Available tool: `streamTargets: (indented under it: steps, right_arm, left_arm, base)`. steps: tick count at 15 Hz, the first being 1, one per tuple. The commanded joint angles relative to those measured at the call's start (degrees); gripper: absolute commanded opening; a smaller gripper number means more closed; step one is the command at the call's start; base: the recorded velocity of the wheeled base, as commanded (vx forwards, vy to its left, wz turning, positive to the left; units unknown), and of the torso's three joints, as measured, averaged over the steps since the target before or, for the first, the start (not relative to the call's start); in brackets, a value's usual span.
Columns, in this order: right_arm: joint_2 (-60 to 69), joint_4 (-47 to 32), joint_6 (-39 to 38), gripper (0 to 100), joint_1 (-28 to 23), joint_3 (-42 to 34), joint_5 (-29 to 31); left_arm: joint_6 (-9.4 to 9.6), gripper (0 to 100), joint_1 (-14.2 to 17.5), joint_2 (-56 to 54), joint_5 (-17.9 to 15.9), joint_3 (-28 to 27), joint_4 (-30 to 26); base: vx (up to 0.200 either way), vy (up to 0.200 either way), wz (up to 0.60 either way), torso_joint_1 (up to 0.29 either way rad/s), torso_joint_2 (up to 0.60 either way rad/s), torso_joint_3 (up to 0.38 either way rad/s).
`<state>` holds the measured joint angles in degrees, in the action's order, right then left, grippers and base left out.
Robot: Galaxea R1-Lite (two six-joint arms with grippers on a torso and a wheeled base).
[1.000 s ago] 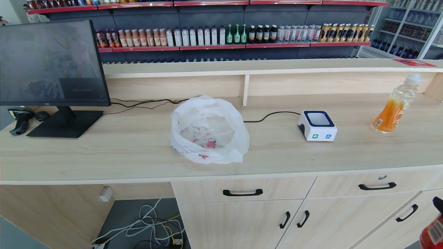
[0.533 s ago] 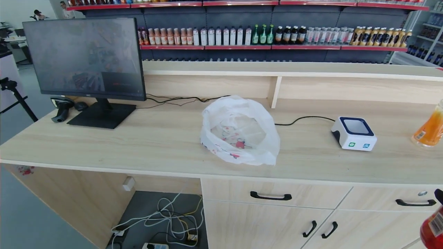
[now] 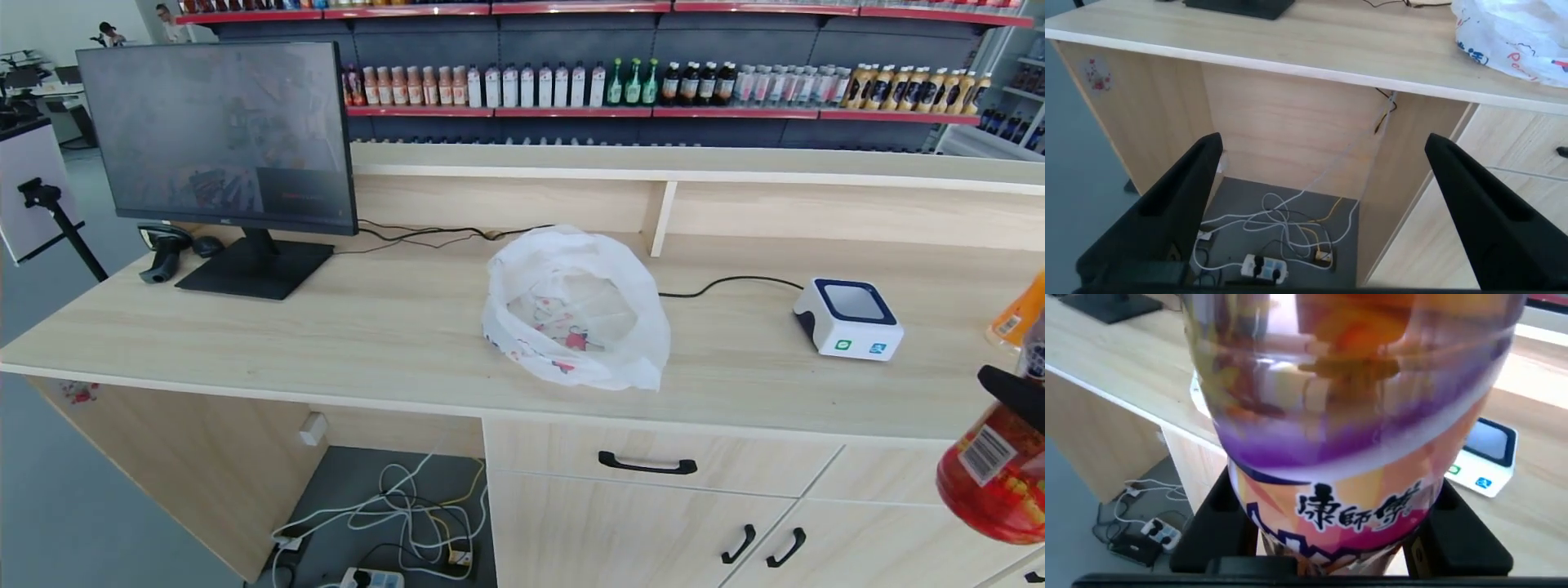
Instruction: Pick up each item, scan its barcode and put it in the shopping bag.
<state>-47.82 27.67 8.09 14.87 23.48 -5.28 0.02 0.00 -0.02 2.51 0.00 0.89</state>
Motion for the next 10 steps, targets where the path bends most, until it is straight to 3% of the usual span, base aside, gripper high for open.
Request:
streamTargets:
  steps: [1, 3, 5, 7, 10]
  right_arm:
    - [-10.1, 4.1, -1.9, 0, 4.1, 4.0, -0.3]
    - [-16.6, 10.1, -3.2, 0, 6.3, 5.0, -0.3]
    - [-32.2, 29.0, -6.2, 0, 7.5, 7.0, -0.3]
    - [-43.1, 42.2, -6.8, 0, 7.9, 9.6, -0.3]
    - [-50.4, 47.3, -6.8, 0, 11.6, 14.7, -0.7]
  left_arm:
    - [0.06, 100, 0.1, 0.0, 0.0, 0.0, 0.0]
    - [0.24, 100, 0.0, 0.0, -0.1, 0.0, 0.0]
    - [0.42, 100, 0.0, 0.0, -0.1, 0.0, 0.1]
    - [0.15, 100, 0.0, 0.0, -0.1, 0.0, 0.0]
    - [0.15, 100, 0.1, 0.0, -0.1, 0.0, 0.1]
  base:
    - [0.000, 0.000, 0.00, 0.000, 0.00, 0.000]
    - [0.000, 0.000, 0.00, 0.000, 0.00, 0.000]
    - [0.000, 0.000, 0.00, 0.000, 0.00, 0.000]
    - [0.000, 0.000, 0.00, 0.000, 0.00, 0.000]
    - [0.000, 0.000, 0.00, 0.000, 0.00, 0.000]
